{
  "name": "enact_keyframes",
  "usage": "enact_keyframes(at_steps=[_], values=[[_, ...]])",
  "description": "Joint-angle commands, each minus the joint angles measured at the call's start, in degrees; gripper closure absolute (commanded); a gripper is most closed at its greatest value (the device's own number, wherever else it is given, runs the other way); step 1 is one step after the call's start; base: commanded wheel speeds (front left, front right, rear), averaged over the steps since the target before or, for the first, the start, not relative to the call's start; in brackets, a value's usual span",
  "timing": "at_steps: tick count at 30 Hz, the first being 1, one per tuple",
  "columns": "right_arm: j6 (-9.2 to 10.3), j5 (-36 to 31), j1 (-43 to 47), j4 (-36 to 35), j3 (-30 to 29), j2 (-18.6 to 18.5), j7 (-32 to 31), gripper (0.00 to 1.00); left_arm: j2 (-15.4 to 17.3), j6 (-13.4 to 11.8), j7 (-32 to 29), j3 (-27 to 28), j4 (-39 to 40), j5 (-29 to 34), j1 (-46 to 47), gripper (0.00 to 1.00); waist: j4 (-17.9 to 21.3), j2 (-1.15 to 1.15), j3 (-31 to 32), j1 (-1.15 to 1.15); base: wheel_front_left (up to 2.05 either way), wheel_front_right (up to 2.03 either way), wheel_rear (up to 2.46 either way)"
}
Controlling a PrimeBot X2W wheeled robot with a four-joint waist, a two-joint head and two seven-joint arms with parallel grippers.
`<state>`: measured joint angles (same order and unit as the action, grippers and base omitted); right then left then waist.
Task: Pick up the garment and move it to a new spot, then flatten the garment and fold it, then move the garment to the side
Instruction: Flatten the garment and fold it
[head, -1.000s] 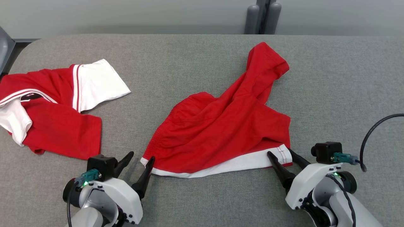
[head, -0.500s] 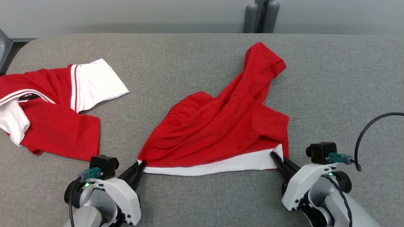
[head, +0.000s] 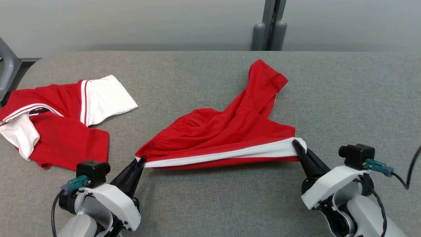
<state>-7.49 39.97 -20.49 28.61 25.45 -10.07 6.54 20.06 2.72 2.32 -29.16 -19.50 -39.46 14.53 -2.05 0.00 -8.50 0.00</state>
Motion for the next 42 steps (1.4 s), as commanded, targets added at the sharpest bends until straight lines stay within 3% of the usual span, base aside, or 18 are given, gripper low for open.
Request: enact_keyframes(at_steps=[1,4,7,9,10,19,24,29,42], values=[[-0.02,1.2,1.2,-0.5,-0.6,-1.0,1.6,1.0,0.8,-0.3,0.6,0.6,1.1,-0.4,-0.8,1.0,0.2,0.0,1.3,0.0,0.0,0.0,0.0],[-0.03,5.0,2.2,-2.8,-1.4,-0.8,3.2,1.0,1.2,-0.6,0.8,1.5,4.4,-1.5,-2.2,1.0,0.5,0.0,2.5,0.0,0.0,0.0,0.0],[-0.02,7.8,3.6,-6.0,-0.9,-2.8,4.2,1.0,2.0,-1.5,0.4,1.8,8.4,-1.9,-3.8,1.0,0.9,0.0,3.5,0.0,0.0,0.0,0.0],[-0.02,10.2,7.7,-12.4,-0.9,-7.0,5.4,1.0,3.2,-5.0,-1.2,2.5,18.3,-3.1,-8.9,1.0,1.5,0.0,4.5,0.0,0.0,0.0,0.0],[-0.02,10.5,11.1,-16.2,-2.2,-8.7,4.7,1.0,3.5,-8.4,-2.3,3.1,24.6,-3.7,-12.7,1.0,1.6,0.0,4.6,0.0,0.0,0.0,0.0],[-0.02,9.3,9.7,-18.1,-2.3,-8.4,3.8,1.0,3.9,-9.9,-4.8,2.8,25.7,-3.2,-10.4,1.0,1.5,0.0,4.0,0.0,0.0,0.0,0.0],[-0.02,8.0,4.4,-18.5,-1.9,-8.7,3.5,1.0,3.8,-9.1,-8.2,3.2,23.7,-4.4,-4.3,1.0,1.6,0.0,0.9,0.0,0.0,0.0,0.0],[-0.02,9.2,-6.1,-17.2,-1.4,-9.5,2.4,1.0,3.6,-6.3,-12.5,3.2,19.9,-4.7,6.7,1.0,2.1,0.0,-4.9,0.0,0.0,0.0,0.0],[0.0,15.8,-43.9,-6.6,1.4,-14.2,0.8,1.0,3.6,0.8,-20.9,4.9,-1.1,-2.3,48.2,1.0,2.5,0.0,-25.1,0.0,0.0,0.0,0.0]])
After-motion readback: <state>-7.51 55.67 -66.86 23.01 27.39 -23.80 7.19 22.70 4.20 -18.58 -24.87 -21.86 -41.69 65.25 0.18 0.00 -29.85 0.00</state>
